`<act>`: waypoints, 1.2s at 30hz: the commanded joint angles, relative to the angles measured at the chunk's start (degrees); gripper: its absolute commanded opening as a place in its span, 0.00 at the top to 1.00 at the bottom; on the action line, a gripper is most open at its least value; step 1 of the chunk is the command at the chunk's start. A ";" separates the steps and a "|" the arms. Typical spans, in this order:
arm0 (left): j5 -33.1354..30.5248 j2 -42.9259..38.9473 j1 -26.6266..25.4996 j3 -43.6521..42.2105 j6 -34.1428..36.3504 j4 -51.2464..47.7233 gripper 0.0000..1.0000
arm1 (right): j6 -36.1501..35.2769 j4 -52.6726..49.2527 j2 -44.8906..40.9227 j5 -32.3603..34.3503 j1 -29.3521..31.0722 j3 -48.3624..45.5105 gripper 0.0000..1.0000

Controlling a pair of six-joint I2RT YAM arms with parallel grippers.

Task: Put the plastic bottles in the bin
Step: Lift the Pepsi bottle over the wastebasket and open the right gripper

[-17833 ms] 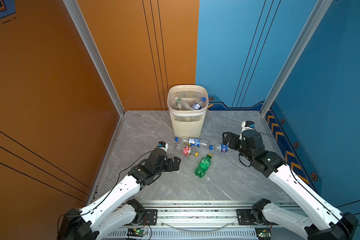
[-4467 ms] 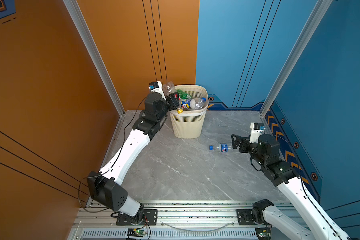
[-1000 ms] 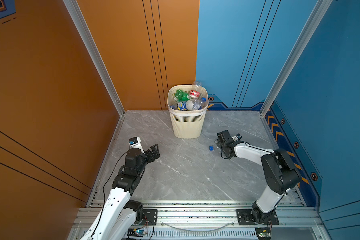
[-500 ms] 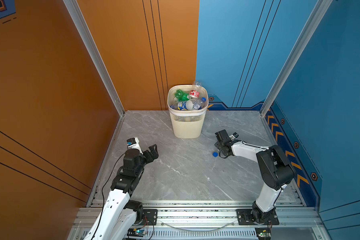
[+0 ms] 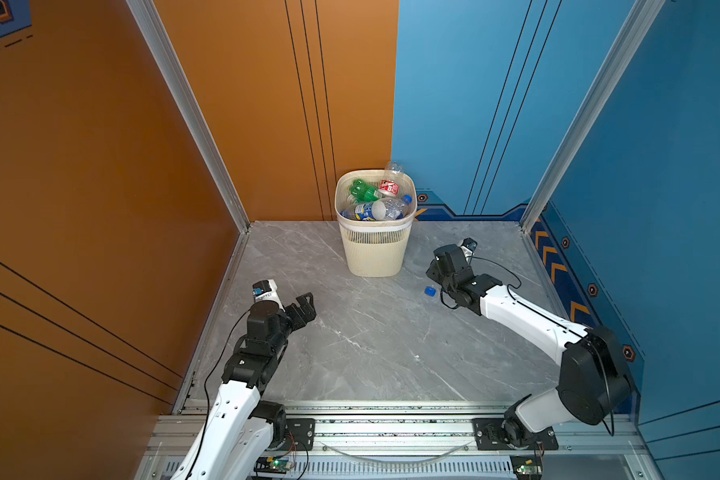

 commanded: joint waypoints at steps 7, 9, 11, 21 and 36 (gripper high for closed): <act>1.12 -1.58 0.90 -1.44 -0.98 -0.39 0.02 | -17.86 -4.38 -3.99 2.86 2.52 18.37 0.48; 1.25 -1.89 0.98 -1.50 -1.10 -0.54 0.02 | -20.50 -3.83 -2.62 2.36 2.79 22.34 0.48; 1.27 -2.39 1.05 -1.50 -1.18 -0.63 0.03 | -23.34 -3.46 -0.29 1.13 2.61 26.91 0.48; 1.18 -4.40 1.35 -1.20 -1.35 -4.03 0.02 | -29.19 -5.55 13.18 -6.91 0.60 46.46 0.47; 1.45 -5.77 1.65 0.00 -2.59 -6.27 0.02 | -31.10 -13.68 36.56 -18.52 -3.42 73.57 0.47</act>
